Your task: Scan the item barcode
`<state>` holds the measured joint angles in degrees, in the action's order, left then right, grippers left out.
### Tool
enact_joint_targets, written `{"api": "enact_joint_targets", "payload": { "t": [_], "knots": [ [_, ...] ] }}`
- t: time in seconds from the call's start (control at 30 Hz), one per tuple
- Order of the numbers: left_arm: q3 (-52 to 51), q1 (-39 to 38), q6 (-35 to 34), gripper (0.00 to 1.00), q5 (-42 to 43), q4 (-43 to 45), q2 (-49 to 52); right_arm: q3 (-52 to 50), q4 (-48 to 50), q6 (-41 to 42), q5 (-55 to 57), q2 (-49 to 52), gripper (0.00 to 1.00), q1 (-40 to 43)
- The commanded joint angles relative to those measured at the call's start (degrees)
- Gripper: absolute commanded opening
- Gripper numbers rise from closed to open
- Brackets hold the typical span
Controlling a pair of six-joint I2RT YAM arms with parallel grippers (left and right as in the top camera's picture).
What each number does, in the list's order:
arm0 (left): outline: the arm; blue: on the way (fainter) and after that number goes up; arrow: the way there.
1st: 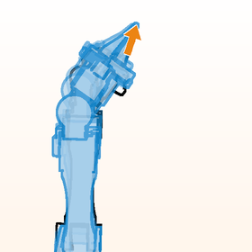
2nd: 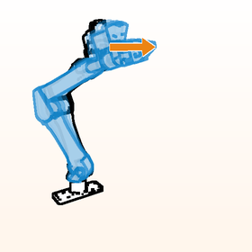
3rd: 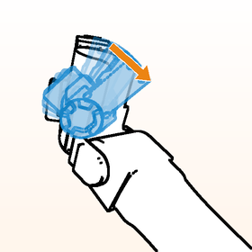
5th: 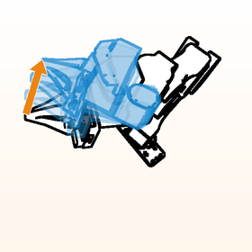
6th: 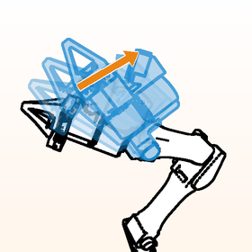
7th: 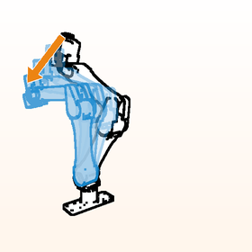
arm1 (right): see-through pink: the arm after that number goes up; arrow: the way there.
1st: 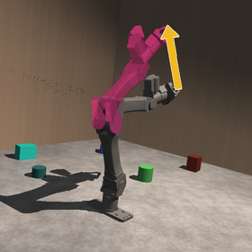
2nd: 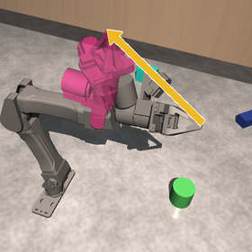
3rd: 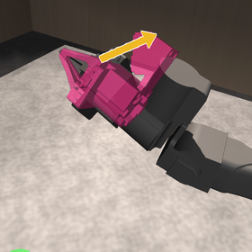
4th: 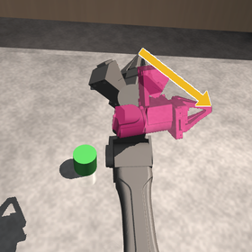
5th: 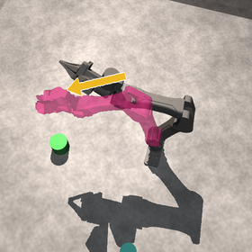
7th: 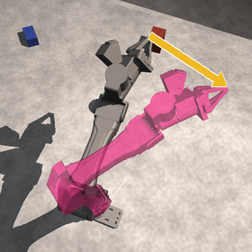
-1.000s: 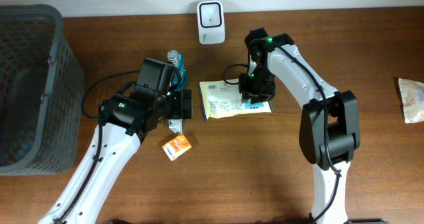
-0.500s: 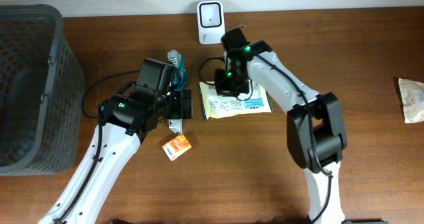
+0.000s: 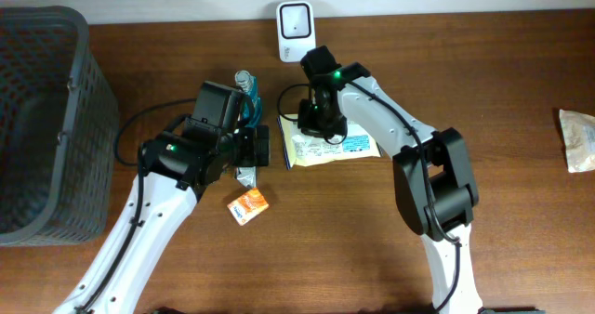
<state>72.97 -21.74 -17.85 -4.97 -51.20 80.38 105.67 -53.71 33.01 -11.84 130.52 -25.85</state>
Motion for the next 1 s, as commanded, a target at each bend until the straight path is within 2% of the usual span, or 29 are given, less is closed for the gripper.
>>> {"api": "enact_joint_targets", "payload": {
  "t": [0.0, 0.17, 0.27, 0.37, 0.47, 0.57, 0.63, 0.73, 0.97],
  "knots": [
    [-0.79, 0.15, -0.57, 0.99, -0.66, -0.13, 0.42, -0.98, 0.15, 0.57, 2.03, 1.11, 0.20, -2.78],
    [-0.79, 0.15, -0.57, 0.99, -0.66, -0.46, 0.42, -1.07, 0.66, 3.43, 3.13, 0.96, 0.21, -4.90],
    [-0.79, 0.15, -0.55, 0.99, -0.66, -0.85, 0.42, 0.35, 0.70, 3.87, 0.04, 0.63, 0.20, -4.55],
    [-0.79, 0.15, -0.55, 0.99, -0.68, -0.96, 0.42, 4.74, -2.38, 1.11, 0.09, -0.50, 0.22, -3.13],
    [-0.79, 0.15, -0.55, 0.99, -0.70, -0.94, 0.42, 10.80, -7.72, -1.66, 1.49, -1.75, 0.28, -0.26],
    [-0.79, 0.15, -0.57, 0.99, -0.68, -0.94, 0.46, 16.63, -15.08, -7.58, 4.33, -2.12, 0.33, 5.38],
    [-0.79, 0.15, -0.57, 0.99, -0.68, -0.92, 0.61, 16.44, -17.75, -7.76, 5.75, -1.99, 0.31, 8.46],
    [-0.79, 0.15, -0.57, 0.99, -0.66, -0.55, 1.25, 13.68, -19.34, -7.74, 4.74, -1.33, 0.20, 11.93],
    [-0.79, 0.15, -0.59, 0.99, -0.37, -0.04, 3.74, 0.22, -12.17, -7.63, 5.05, -0.59, 0.18, 12.26]
  ]
}}
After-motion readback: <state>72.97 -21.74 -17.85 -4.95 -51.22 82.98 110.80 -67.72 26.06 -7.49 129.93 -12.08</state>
